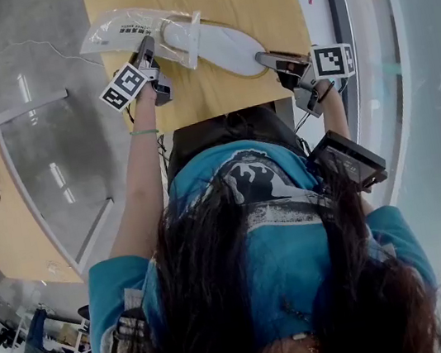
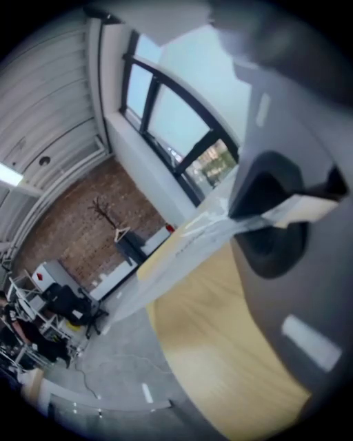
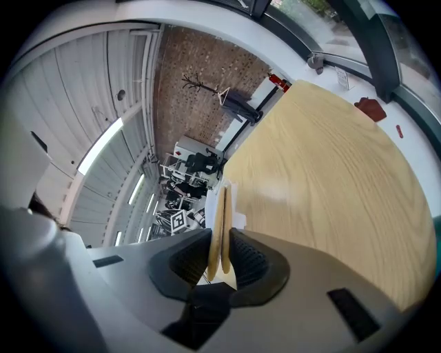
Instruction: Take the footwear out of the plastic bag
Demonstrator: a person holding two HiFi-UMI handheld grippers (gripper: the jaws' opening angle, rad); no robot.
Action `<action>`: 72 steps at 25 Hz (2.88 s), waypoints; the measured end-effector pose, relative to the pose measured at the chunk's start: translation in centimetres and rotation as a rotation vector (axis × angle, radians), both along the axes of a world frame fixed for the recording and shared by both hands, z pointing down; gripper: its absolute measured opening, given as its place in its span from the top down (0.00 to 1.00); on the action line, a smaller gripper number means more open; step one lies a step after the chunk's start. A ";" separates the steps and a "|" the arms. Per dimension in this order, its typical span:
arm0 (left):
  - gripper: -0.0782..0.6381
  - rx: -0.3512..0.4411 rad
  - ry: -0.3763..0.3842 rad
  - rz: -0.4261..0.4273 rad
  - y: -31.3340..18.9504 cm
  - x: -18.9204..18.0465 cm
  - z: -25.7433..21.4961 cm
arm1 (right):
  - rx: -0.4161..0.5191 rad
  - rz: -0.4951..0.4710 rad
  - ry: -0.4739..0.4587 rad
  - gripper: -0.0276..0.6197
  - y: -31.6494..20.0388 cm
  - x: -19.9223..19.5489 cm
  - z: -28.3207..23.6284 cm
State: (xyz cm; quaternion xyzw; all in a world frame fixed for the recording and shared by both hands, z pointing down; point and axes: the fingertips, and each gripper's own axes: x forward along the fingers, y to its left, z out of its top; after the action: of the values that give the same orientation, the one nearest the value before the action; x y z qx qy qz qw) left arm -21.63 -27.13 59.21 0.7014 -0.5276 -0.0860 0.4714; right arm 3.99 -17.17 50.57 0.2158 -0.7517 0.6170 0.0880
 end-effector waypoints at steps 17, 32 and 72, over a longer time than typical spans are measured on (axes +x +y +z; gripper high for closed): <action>0.89 -0.091 -0.347 -0.172 -1.0 -8.9 1.3 | 0.037 0.043 -0.015 0.84 -0.7 1.2 -1.9; 0.89 -0.150 0.045 -0.029 -1.7 4.9 4.5 | 0.147 0.240 -0.098 0.84 -3.9 4.5 -5.5; 0.40 -0.358 0.596 -0.150 0.2 9.3 3.1 | -0.314 0.358 0.076 0.84 -1.6 0.8 12.1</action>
State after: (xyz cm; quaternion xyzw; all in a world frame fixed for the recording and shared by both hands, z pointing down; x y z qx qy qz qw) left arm -12.34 -26.93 62.28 0.5111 -0.4236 -0.2272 0.7126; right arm 4.83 -18.72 62.71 0.3526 -0.5924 0.7234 0.0378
